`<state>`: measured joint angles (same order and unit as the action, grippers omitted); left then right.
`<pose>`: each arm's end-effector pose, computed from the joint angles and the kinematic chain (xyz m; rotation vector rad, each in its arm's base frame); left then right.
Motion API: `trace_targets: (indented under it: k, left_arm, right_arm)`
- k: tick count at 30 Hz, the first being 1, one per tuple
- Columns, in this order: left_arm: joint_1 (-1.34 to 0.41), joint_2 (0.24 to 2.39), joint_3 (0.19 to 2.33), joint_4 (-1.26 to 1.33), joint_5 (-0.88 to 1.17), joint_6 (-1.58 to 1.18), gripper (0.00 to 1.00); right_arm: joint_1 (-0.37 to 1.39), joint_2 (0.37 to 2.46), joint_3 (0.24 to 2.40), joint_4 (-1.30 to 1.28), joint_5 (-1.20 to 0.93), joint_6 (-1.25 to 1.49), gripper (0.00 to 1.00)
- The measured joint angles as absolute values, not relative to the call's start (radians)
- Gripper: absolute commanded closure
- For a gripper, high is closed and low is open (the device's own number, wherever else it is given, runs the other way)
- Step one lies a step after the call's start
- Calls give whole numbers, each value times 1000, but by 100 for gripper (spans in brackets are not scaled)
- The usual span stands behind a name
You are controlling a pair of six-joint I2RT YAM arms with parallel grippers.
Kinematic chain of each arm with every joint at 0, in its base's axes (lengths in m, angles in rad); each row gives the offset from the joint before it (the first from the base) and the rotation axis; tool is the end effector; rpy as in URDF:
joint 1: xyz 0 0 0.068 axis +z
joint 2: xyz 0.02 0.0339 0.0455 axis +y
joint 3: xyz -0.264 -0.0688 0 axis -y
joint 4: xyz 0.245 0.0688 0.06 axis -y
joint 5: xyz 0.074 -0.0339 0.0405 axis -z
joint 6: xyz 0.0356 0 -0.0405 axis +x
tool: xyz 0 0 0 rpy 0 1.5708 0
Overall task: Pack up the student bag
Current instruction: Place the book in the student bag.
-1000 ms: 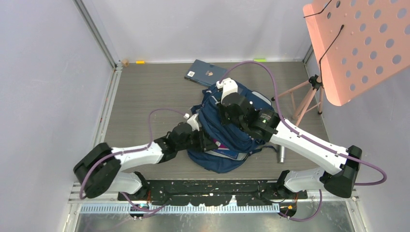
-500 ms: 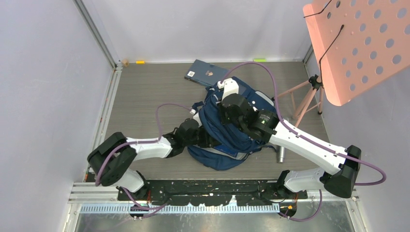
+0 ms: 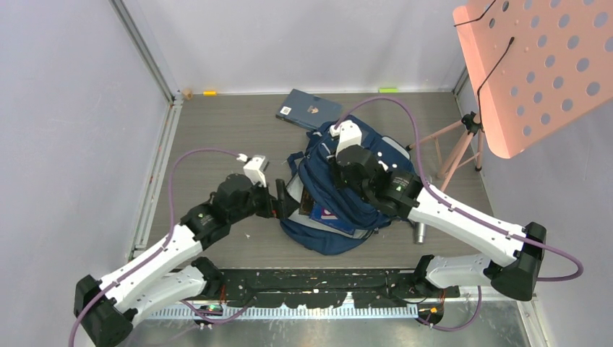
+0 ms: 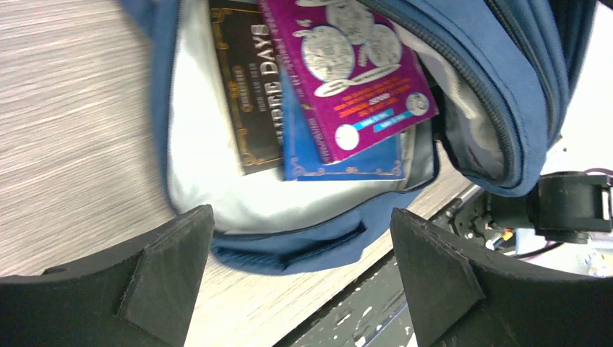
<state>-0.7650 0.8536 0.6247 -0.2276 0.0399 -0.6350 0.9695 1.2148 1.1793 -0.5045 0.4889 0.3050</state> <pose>0.1412 -0.1375 0.2670 0.1666 2.1470 -0.8971 0.1639 0.2094 0.3580 -0.3916 2.0156 0.2776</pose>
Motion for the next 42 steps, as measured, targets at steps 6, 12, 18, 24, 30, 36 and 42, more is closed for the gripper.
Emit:
trace_targets:
  k: [6,12,18,24,30,36,42]
  left_arm:
    - [-583,839,718,-446,124,-572,4]
    - [-404,938,796,-450,259,-561,4]
    - [-310,1103,848,-348,352,-574,5]
    - [-260,1283,900,-231,405,-603,8]
    - [-245,1435,956,-140,400,-620,9]
    - [-239,1573,1025,-59,375,-638,11]
    - [-237,1739,1131,18,360,-675,13]
  right_arm:
    - [999,1206,1138,-492,485,314,100]
    - [1132,1202,1075,-498,539,337,99]
    - [1266,1234,1048,-501,567,382,100]
    - [1335,1299,1067,-482,537,388,37]
    - [1255,1361,1229,-448,503,291,18]
    - [926,1426,1386,-397,374,251,15]
    - [656,1679,1576,-363,220,219,15]
